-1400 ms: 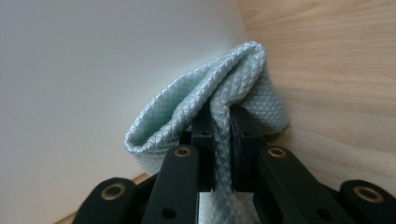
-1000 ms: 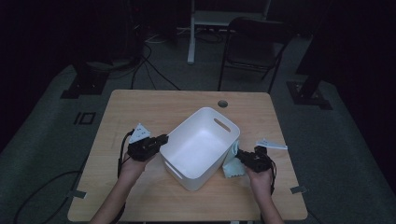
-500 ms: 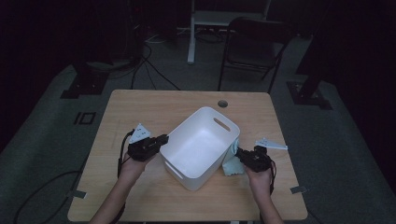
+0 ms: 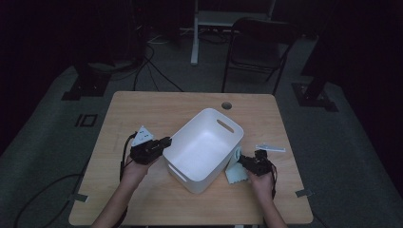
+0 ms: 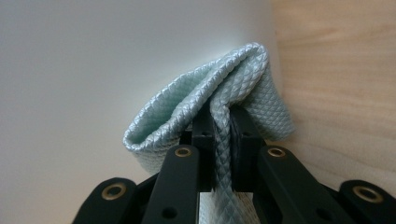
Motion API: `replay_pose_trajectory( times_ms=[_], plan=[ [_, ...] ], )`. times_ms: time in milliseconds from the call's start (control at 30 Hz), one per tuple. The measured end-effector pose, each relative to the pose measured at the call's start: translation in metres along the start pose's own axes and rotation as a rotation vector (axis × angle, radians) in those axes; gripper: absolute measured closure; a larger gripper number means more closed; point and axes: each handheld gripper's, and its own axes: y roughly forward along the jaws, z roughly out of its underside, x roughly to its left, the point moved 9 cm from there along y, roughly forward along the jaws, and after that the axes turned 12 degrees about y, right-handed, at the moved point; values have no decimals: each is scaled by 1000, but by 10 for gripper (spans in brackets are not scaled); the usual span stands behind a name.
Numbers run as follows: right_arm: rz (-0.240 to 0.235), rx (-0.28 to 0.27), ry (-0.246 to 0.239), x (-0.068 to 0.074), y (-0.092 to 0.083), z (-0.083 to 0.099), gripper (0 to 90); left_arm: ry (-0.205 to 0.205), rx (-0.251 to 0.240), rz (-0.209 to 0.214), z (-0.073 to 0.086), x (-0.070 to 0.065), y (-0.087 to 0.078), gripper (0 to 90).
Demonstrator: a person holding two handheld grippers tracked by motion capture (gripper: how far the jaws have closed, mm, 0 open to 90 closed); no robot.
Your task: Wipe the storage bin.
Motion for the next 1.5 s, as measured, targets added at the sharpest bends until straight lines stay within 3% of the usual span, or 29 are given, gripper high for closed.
replay_pose_trajectory(
  times_ms=[167,233,267,433,667,733,933,1500],
  plan=[
    [13,39,21,-9,8,6,829,-1,-1,-7,0,0,1,832],
    [20,36,5,-6,7,5,830,15,25,-2,4,-3,4,833],
    [15,33,2,-4,5,5,829,3,11,-5,4,-4,5,833],
    [-16,-1,-51,13,-7,-2,830,18,17,-31,3,-4,6,846],
    [-119,-84,-108,49,-32,-13,830,15,19,-44,3,-4,6,852],
    [-111,-96,-135,55,-35,-15,830,17,20,-46,3,-4,6,853],
    [-101,-96,-127,52,-31,-13,830,21,21,-44,3,-4,6,855],
    [-63,-33,-68,28,-11,0,830,16,20,-37,3,-5,7,849]
  ],
)
